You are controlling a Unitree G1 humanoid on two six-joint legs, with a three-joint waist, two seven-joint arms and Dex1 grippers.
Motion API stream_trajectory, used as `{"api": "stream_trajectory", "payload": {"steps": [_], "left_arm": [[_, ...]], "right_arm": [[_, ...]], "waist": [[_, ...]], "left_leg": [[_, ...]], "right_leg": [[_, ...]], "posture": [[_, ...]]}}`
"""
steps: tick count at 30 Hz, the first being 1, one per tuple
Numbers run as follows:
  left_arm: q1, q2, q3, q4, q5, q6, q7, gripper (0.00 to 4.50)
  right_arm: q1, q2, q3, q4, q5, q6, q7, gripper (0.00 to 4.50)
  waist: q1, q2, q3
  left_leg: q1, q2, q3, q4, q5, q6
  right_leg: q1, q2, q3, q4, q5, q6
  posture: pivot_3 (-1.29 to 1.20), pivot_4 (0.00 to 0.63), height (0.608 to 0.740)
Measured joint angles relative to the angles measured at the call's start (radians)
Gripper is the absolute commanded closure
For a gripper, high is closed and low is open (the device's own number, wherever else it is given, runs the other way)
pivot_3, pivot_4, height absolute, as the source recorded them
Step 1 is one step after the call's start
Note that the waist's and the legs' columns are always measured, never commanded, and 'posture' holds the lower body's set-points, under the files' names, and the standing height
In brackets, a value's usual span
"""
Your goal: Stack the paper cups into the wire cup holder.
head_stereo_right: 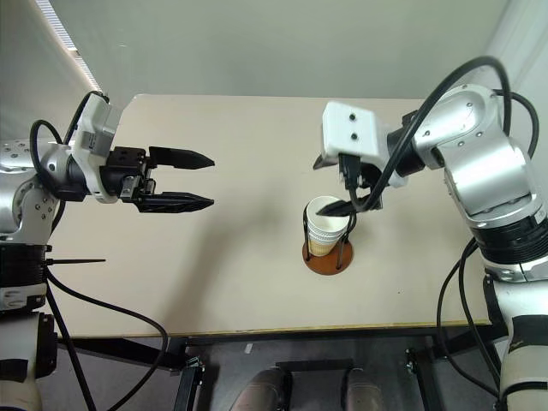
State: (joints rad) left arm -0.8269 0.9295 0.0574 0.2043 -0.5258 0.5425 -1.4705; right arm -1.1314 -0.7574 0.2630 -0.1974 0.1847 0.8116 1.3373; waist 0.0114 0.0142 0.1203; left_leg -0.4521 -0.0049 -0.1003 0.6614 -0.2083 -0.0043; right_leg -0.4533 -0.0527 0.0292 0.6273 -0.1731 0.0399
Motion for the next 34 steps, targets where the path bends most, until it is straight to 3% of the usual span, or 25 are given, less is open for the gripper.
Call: {"api": "stream_trajectory", "payload": {"steps": [4,8,12,16,23,34], "left_arm": [[-0.045,-0.075,0.027,0.106,0.011,0.006,0.134,0.00],[-0.057,-0.113,0.058,0.189,0.036,-0.017,0.241,0.00],[0.006,-0.135,0.070,0.187,0.066,-0.061,0.324,0.00],[0.075,-0.153,0.081,0.167,0.077,-0.071,0.367,0.00],[0.136,-0.186,0.125,0.128,0.078,-0.071,0.473,0.00],[0.138,-0.244,0.130,0.095,0.085,-0.075,0.598,0.00]], "right_arm": [[0.102,0.010,-0.174,-0.034,0.087,0.190,-0.129,0.61],[0.233,0.009,-0.237,-0.063,0.110,0.267,-0.235,0.61],[0.406,0.010,-0.342,-0.065,0.115,0.311,-0.363,0.61],[0.463,0.022,-0.437,-0.084,0.141,0.354,-0.456,0.61],[0.566,0.095,-0.503,-0.117,0.160,0.360,-0.619,0.61],[0.559,0.175,-0.534,-0.040,0.135,0.284,-0.831,0.61]], "waist": [[0.007,-0.001,0.000],[0.004,-0.001,0.000],[0.003,0.000,0.000],[0.002,0.000,0.000],[0.004,-0.001,0.000],[0.005,-0.001,0.001]], "left_leg": [[0.000,0.000,0.000,0.001,0.001,-0.001],[0.001,0.000,0.000,0.000,0.002,-0.002],[0.001,0.000,0.001,0.001,0.003,-0.006],[0.001,0.000,0.001,0.000,0.003,-0.005],[0.004,0.000,0.001,0.001,0.004,-0.002],[0.007,-0.001,0.000,0.000,0.005,-0.002]], "right_leg": [[0.001,0.000,-0.001,0.000,0.000,-0.001],[0.001,0.000,0.000,0.000,0.002,0.002],[0.001,0.000,0.000,0.000,0.003,0.004],[0.001,0.001,0.000,0.000,0.004,0.006],[0.004,0.001,0.001,0.000,0.004,0.006],[0.007,0.001,0.001,0.000,0.006,0.006]], "posture": [[0.00,0.150,0.740],[0.00,0.150,0.740],[0.00,0.150,0.740],[0.00,0.150,0.740],[0.00,0.150,0.740],[0.00,0.150,0.740]]}}
